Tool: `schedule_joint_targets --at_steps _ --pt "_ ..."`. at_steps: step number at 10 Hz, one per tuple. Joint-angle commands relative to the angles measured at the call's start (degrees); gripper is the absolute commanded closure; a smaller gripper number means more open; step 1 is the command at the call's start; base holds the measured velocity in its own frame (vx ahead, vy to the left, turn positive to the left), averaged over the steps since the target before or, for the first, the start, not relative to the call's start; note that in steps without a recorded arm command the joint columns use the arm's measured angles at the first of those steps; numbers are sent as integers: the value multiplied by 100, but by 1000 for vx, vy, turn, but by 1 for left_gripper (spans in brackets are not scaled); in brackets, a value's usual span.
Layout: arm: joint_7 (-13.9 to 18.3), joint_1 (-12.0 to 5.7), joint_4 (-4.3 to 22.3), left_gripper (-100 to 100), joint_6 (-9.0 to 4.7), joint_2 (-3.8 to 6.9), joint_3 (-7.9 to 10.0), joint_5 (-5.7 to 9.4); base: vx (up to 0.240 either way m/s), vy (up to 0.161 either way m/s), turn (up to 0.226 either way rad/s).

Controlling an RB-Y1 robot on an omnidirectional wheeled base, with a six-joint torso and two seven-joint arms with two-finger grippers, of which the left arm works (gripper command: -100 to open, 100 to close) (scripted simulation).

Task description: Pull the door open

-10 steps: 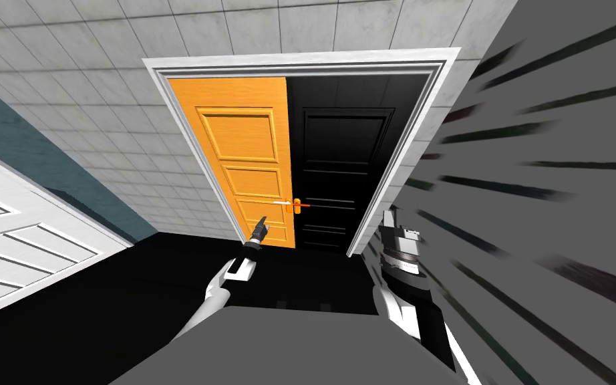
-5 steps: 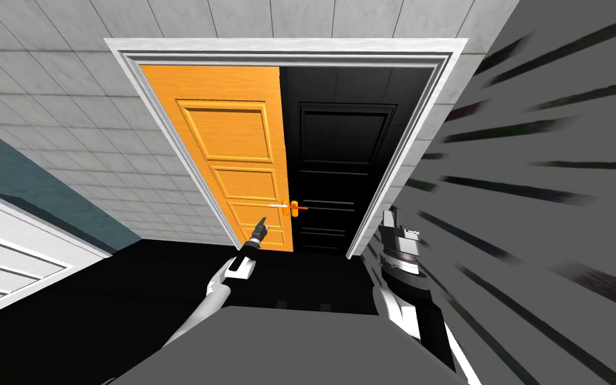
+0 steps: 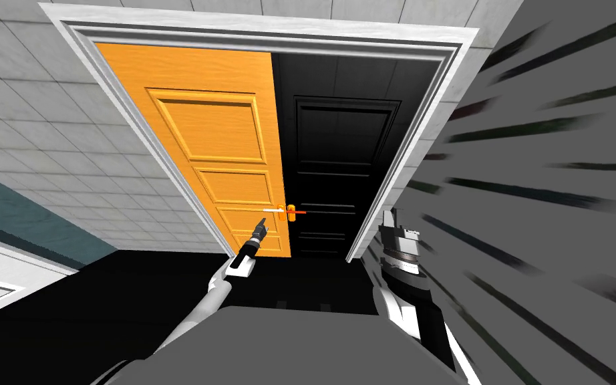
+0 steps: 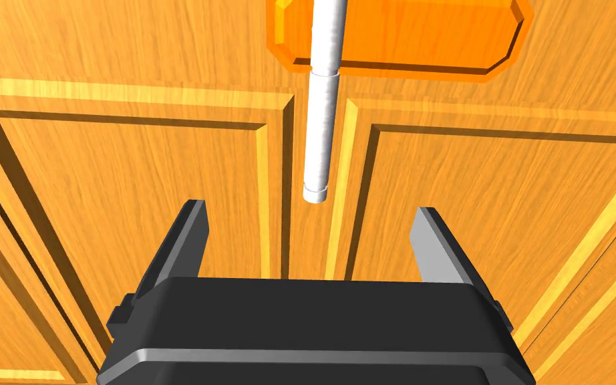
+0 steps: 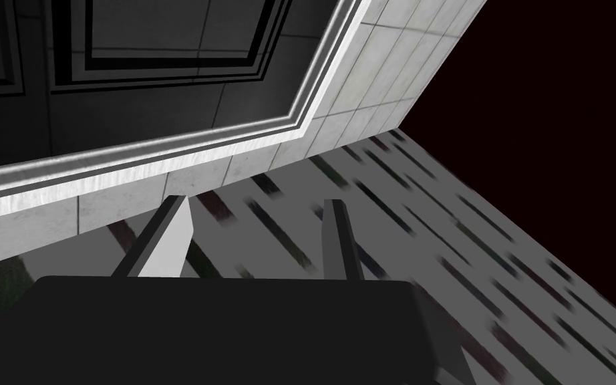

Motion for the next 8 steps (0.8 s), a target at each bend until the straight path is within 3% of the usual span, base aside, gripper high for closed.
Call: schedule_joint_targets --at_steps 1,2,3,8 --pt "48 -82 168 -100 8 55 -7 22 148 18 -64" --pt "27 -41 87 -100 8 38 -5 14 66 16 -14" --pt "110 26 243 -100 -47 225 152 84 52 -5 -65" --pt "347 158 658 -100 -251 703 524 274 109 -20 -96"
